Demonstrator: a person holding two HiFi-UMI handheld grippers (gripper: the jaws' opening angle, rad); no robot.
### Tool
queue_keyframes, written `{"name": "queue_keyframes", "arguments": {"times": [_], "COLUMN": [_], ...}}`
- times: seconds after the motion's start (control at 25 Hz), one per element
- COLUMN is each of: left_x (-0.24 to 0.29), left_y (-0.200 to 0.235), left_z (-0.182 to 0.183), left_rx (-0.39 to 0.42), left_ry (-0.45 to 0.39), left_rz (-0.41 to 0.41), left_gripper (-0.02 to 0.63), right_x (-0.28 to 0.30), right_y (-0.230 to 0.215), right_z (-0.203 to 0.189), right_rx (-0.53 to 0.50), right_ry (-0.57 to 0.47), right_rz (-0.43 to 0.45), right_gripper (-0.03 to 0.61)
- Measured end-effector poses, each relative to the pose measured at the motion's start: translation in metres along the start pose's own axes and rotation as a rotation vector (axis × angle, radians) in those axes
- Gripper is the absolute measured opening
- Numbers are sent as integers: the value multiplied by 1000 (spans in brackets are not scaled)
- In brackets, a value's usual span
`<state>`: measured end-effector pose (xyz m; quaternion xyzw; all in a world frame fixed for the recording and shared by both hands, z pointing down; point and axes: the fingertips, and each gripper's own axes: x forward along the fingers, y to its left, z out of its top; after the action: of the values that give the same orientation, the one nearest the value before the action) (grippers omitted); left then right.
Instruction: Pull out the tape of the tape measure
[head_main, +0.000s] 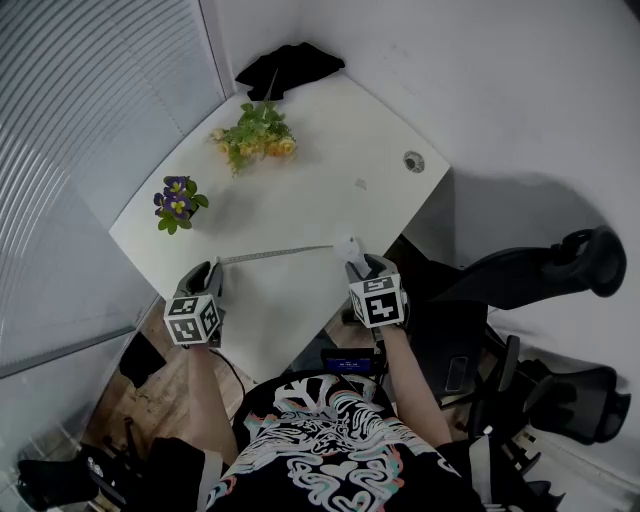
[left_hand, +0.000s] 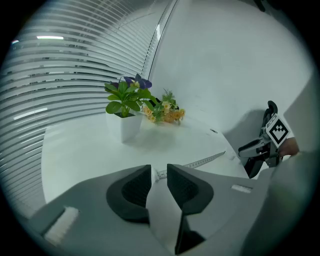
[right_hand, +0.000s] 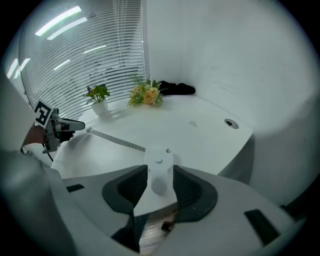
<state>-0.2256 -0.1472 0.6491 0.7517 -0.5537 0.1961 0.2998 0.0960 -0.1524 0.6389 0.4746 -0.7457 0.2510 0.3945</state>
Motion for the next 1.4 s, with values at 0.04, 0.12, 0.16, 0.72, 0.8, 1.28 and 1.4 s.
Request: {"name": "queue_keyframes", "arguments": {"times": [0.04, 0.12, 0.16, 0.72, 0.8, 1.28, 1.4], "left_x": [-1, -5, -6, -44, -50, -90, -96], "left_y": [-1, -4, -6, -72, -81, -122, -132], "left_z": [2, 10, 15, 78, 84, 119, 122], "left_rx": [-13, -61, -86, -70, -49, 73, 77], "left_ry": [-14, -59, -87, -302, -310, -385, -391], "left_rz": [-2, -15, -23, -140, -153, -190, -217], "left_gripper": [100, 100, 100, 86, 86, 67, 52], "right_x": [-2, -7, -9, -70, -79, -125, -133], "right_y": [0, -1, -2, -5, -3, 15, 19], "right_z": [1, 2, 3, 40, 44, 59, 60], "right_rx": [3, 9, 11, 137, 147, 152, 137], "right_ry": [-6, -18, -25, -306, -346, -482, -509], "right_rz": [-1, -4, -7, -45, -52, -47, -37], "right_gripper": [163, 163, 163, 111, 96, 5, 2]}}
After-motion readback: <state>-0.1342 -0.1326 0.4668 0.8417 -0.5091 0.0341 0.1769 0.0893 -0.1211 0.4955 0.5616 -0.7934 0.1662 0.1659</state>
